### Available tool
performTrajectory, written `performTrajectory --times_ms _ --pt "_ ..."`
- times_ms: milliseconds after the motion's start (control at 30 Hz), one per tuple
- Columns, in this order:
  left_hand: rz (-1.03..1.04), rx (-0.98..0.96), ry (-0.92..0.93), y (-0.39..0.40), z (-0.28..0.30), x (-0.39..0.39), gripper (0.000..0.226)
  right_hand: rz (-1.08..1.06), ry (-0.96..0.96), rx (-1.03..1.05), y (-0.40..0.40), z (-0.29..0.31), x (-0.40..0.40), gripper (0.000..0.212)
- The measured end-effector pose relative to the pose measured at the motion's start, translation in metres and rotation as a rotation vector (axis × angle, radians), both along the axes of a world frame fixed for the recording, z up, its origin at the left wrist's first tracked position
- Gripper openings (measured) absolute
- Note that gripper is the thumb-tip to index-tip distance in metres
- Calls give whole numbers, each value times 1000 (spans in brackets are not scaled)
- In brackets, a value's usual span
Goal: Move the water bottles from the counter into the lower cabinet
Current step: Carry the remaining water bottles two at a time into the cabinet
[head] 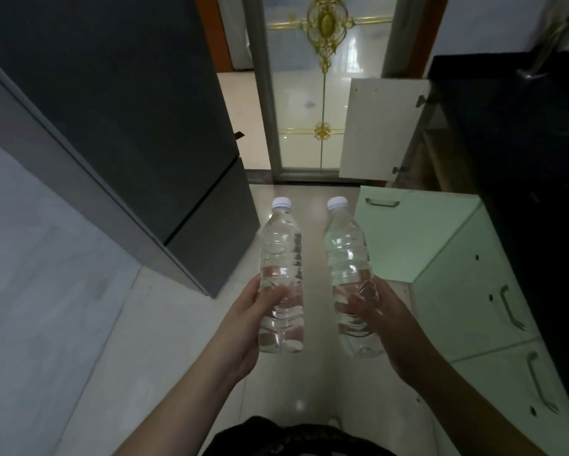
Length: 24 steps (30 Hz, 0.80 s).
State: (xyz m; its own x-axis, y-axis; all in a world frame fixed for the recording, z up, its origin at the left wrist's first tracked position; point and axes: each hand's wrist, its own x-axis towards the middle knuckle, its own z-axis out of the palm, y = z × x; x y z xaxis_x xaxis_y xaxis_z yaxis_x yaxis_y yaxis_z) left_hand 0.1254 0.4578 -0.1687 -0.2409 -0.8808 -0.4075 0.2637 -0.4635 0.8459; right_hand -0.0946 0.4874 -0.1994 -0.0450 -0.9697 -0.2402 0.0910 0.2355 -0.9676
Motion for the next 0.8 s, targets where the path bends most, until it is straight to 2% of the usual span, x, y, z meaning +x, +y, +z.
performTrajectory --times_ms 200,433,533,700,800 --pt "-3 -45 -49 -71 -12 12 41 77 59 -10 -73 4 30 65" --pt "-125 -130 -4 -182 -7 41 56 13 45 -33 -179 3 77 49" --pt "-187 -165 -30 -229 1 57 53 -59 74 -34 -226 14 97 41" --pt "-262 -186 -46 -305 -1 77 55 -146 110 -56 -289 25 118 41" --pt "-292 -179 -48 -342 -2 75 49 -184 106 -49 -317 24 120 31"
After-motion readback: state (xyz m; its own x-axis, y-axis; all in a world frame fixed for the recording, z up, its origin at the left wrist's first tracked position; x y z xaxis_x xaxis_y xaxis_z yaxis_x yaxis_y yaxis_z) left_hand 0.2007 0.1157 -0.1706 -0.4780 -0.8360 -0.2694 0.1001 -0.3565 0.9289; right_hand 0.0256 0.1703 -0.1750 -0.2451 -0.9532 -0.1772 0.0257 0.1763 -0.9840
